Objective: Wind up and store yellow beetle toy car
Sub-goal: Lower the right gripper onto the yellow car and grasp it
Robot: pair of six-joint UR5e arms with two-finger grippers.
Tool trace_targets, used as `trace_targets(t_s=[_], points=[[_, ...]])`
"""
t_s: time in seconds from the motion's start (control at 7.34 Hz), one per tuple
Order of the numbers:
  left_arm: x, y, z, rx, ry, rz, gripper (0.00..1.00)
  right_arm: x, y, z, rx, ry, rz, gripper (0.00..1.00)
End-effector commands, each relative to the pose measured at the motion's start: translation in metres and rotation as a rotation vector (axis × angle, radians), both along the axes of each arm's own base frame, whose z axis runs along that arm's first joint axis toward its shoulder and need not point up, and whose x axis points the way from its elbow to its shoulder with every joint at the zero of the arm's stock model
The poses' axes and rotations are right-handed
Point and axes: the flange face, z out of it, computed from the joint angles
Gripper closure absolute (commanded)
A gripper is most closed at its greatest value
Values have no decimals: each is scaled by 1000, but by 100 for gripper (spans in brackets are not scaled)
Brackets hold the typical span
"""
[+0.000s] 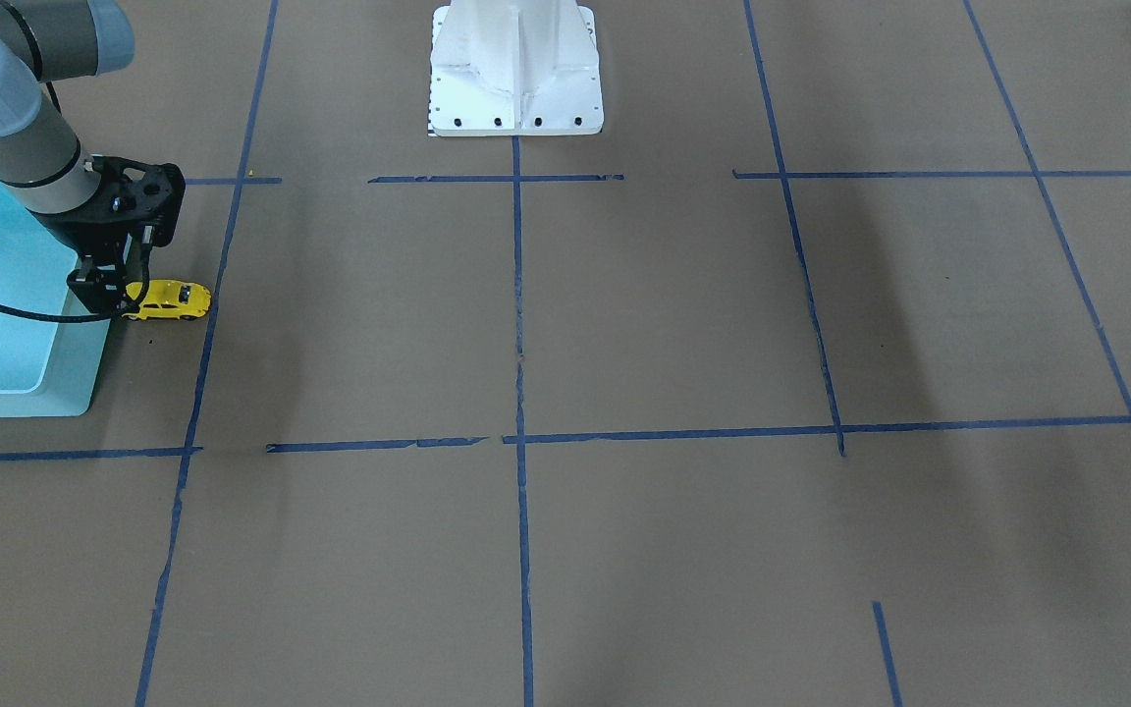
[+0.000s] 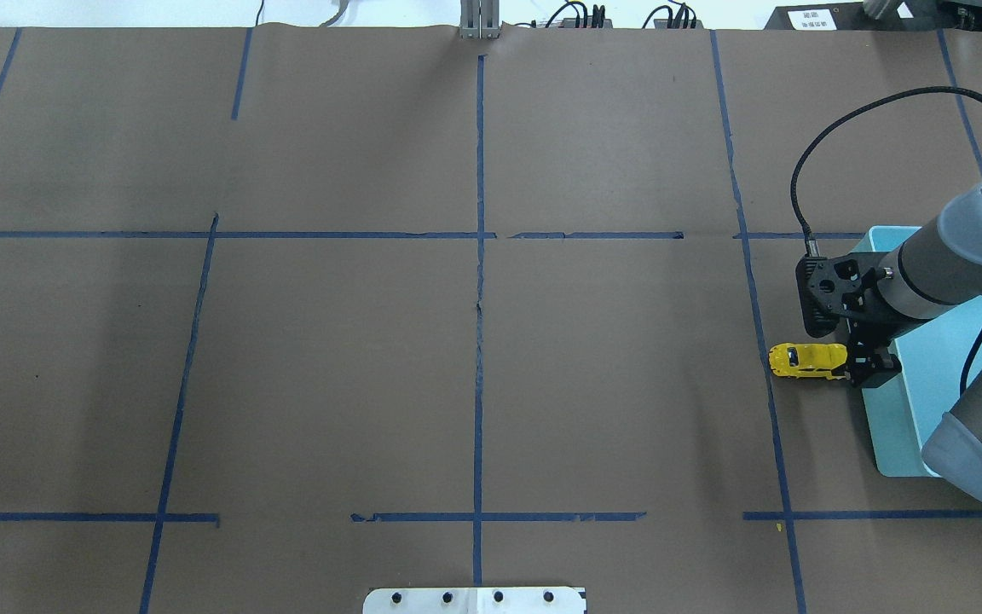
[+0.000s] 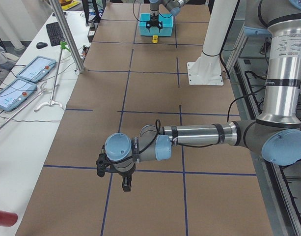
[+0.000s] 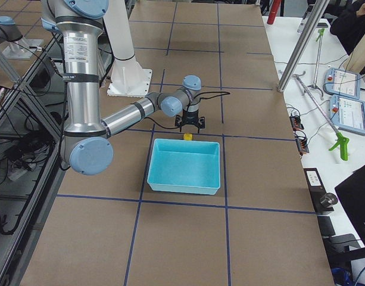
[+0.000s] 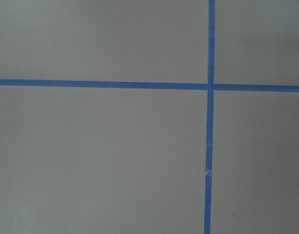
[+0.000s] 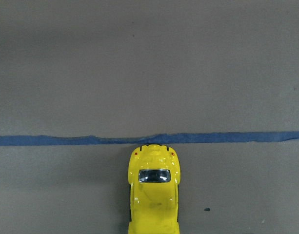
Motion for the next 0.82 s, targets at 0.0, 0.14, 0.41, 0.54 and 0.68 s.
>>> trace_targets(t_s=[0.0, 0.14, 0.41, 0.54, 0.68], points=[[-2, 1, 1, -25, -1, -26, 0, -8, 0, 9, 19, 11, -9, 1], [-2, 1, 2, -26, 1, -27, 0, -12, -3, 19, 10, 30, -7, 1], [-2, 2, 2, -31, 0, -28, 0, -22, 0, 27, 5, 45, -26, 1], [-4, 2, 2, -25, 1, -32, 0, -25, 1, 32, 1, 55, -26, 1], [-8, 5, 5, -23, 1, -37, 0, -29, 4, 33, 0, 56, -36, 1]])
